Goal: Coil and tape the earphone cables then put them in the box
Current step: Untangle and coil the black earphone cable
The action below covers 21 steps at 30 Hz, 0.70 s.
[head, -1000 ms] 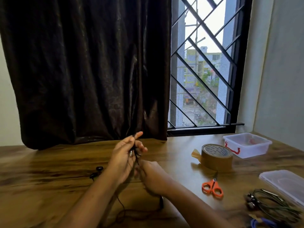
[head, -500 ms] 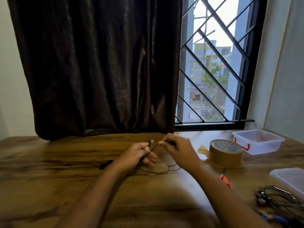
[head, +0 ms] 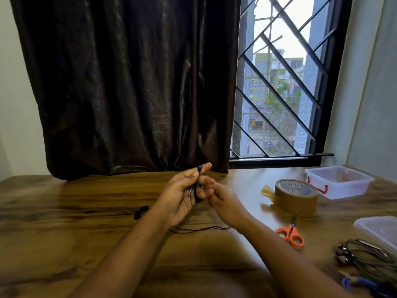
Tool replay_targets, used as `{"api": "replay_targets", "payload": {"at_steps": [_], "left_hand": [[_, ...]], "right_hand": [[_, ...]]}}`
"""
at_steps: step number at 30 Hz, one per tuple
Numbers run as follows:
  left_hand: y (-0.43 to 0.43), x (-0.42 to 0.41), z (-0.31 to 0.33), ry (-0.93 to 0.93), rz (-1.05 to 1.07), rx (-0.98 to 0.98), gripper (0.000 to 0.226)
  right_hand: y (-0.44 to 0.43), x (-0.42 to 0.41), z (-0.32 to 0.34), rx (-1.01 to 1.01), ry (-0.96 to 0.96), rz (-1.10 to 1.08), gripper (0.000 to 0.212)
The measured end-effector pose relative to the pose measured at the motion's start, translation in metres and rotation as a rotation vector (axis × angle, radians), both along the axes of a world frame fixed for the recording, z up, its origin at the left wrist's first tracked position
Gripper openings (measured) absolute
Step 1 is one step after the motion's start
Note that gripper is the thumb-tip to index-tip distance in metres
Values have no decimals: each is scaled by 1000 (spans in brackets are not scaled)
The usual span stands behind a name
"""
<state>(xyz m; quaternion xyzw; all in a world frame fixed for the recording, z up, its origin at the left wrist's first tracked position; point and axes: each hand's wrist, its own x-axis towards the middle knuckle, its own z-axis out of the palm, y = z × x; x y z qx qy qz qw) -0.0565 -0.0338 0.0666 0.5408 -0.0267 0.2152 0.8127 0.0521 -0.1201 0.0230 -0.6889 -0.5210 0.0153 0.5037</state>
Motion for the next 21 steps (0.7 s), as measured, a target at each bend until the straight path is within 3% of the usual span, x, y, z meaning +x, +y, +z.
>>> {"api": "replay_targets", "payload": {"at_steps": [3,6,9,11,14,17,21], "left_hand": [[10,-1,3,-74,178,6,30],[22,-2,1,-65,335,116,31],[33,2,-8,70,462,415,36],[41,4,-14,191,541,736,38],[44,3,-19,391,454,1030,34],[32,-3,-16,464,164,857,29],[16,-10,-4,383,-31,606,35]], "right_hand": [[7,-14,-5,-167,-5,89,22],[8,-25,0,-191,-30,141,25],[6,-28,3,-269,-141,137,26],[4,-24,5,-288,-209,108,25],[-4,-11,15,-165,-270,28,20],[-14,0,24,28,-234,-57,16],[-22,7,30,195,-72,-106,12]]}}
